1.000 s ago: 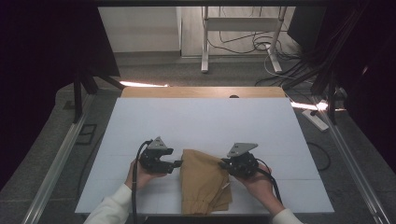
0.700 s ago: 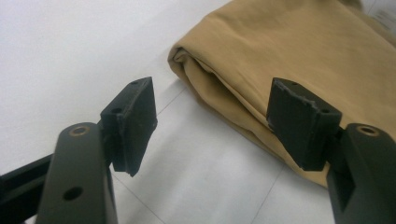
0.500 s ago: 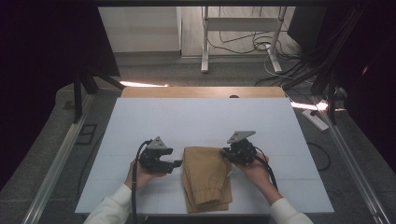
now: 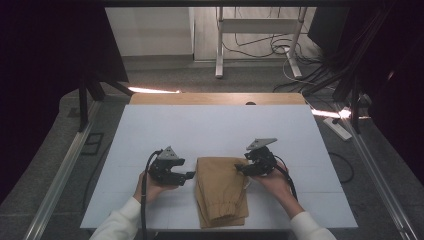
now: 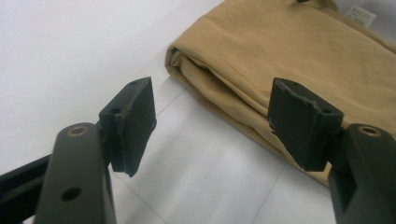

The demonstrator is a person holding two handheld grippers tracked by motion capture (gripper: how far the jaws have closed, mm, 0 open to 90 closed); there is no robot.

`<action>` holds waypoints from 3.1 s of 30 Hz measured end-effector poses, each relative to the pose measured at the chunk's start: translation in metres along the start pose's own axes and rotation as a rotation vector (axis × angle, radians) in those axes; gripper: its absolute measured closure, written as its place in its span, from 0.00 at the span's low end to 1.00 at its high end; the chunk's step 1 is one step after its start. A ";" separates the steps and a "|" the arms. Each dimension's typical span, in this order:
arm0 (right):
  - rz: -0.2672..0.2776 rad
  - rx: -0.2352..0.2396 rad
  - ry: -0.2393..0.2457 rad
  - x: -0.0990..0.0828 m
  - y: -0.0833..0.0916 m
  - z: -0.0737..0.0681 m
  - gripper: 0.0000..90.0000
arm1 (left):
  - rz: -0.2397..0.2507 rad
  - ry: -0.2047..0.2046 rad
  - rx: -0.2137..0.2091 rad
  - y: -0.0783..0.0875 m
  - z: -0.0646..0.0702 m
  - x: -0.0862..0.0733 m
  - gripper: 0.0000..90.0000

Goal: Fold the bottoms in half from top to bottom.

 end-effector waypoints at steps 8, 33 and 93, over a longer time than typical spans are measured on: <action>0.007 0.038 -0.040 -0.004 0.008 0.000 0.34 | 0.039 0.090 -0.007 0.002 -0.006 0.008 0.29; -0.022 0.077 -0.075 -0.007 -0.008 -0.004 0.29 | -0.087 0.104 -0.008 -0.053 -0.011 0.022 0.20; 0.008 0.093 0.046 0.011 -0.005 -0.017 0.84 | -0.039 -0.023 -0.069 -0.041 -0.001 0.041 0.83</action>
Point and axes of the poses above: each handheld gripper's, and its own axes: y roughly backward along the jaws, x roughly out of its top, z roughly to its right, the point moved 8 cm from there along -y, roughly forward along the jaws, and after that the axes turned 9 degrees about y, right-handed, at the moved point
